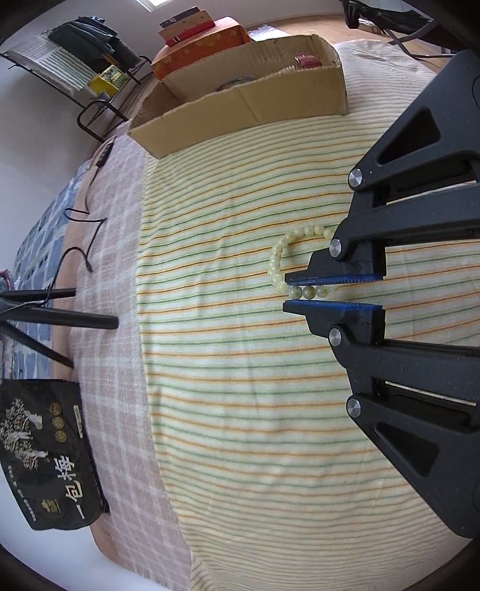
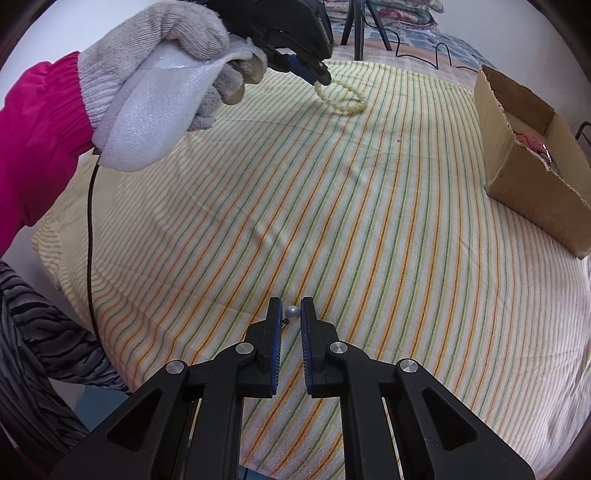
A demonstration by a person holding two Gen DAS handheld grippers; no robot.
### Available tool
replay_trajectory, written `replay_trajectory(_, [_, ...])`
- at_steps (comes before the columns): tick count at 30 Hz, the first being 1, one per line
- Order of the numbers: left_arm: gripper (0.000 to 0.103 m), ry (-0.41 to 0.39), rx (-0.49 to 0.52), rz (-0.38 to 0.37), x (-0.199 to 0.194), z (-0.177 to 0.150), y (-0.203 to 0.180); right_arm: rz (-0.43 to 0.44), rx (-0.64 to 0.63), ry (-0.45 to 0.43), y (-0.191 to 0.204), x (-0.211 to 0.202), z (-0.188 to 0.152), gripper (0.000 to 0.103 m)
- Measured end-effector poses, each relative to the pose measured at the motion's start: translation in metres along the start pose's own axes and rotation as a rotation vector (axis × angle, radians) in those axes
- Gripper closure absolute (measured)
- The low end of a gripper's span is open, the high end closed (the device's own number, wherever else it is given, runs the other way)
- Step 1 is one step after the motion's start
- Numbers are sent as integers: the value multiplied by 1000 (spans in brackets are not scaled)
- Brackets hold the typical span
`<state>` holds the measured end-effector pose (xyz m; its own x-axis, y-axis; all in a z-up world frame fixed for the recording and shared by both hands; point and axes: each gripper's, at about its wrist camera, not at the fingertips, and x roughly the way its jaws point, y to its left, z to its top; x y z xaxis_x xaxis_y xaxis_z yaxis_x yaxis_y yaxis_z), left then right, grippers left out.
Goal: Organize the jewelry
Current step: 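Carry the bracelet with the left tool into the box while the right tool carries the pearl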
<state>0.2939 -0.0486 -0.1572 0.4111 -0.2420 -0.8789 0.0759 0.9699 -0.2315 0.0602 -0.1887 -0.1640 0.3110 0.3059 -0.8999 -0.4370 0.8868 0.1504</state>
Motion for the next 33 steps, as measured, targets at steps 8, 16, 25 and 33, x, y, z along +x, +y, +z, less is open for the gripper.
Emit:
replay_trajectory(8, [98,-46,-31,-32,-28,1,10,0,-18,-47,5,-15,6,95])
replay_trajectory(16, [98,-105,-41,-78,-62,0,4,-12,-7,-119,1,-39,15,95])
replay_trajectory(25, [98,-163,-13,-145,-86,0,-21,-52,41,-197,-29,-61,31,95])
replay_trajectory(33, [98,-180,39,-185,-95,-1,-52,-89,101,-271,-61,-87,43,95])
